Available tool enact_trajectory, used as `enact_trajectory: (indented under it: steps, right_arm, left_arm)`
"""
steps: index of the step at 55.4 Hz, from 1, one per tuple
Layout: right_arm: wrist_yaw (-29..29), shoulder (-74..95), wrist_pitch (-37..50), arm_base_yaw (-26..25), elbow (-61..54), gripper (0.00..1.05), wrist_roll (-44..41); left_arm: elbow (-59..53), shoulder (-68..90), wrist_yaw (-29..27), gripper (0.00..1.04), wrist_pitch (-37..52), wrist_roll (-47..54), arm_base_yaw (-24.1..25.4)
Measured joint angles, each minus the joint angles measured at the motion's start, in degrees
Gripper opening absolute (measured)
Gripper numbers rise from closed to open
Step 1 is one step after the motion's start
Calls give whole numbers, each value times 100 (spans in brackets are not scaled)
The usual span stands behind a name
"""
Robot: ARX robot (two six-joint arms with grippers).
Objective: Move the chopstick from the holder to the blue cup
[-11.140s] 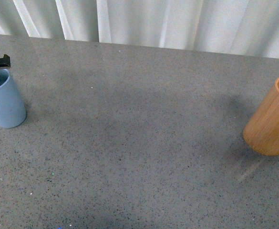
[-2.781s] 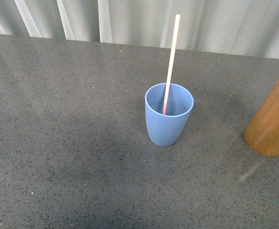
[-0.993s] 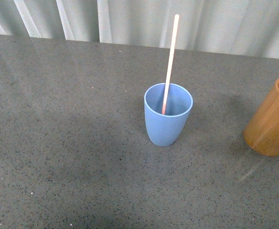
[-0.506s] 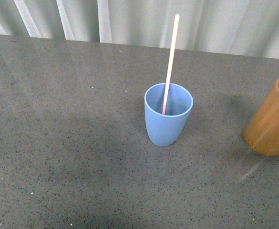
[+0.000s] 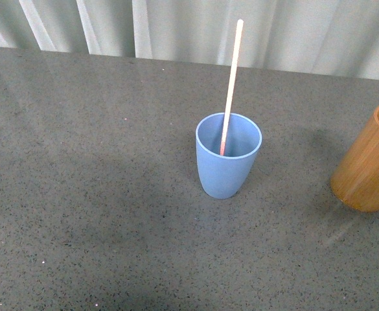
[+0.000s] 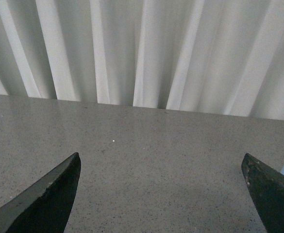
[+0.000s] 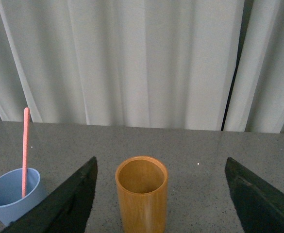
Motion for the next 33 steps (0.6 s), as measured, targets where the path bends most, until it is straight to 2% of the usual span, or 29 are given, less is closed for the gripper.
enact_trajectory:
  steps: [2,5,9,33]
  right_arm:
    - [-2,0,0,0,0,89,0]
    - [-2,0,0,0,0,97,4]
    - [0,0,0,0,0,94,2]
    - [0,0,0,0,0,95,2]
  left_arm:
    - [0,-2,0,98,0,-2,0]
    - [-2,0,0,98,0,0,0]
    - [0,0,0,98,0,0,0]
    - [0,0,-2,98,0,0,0]
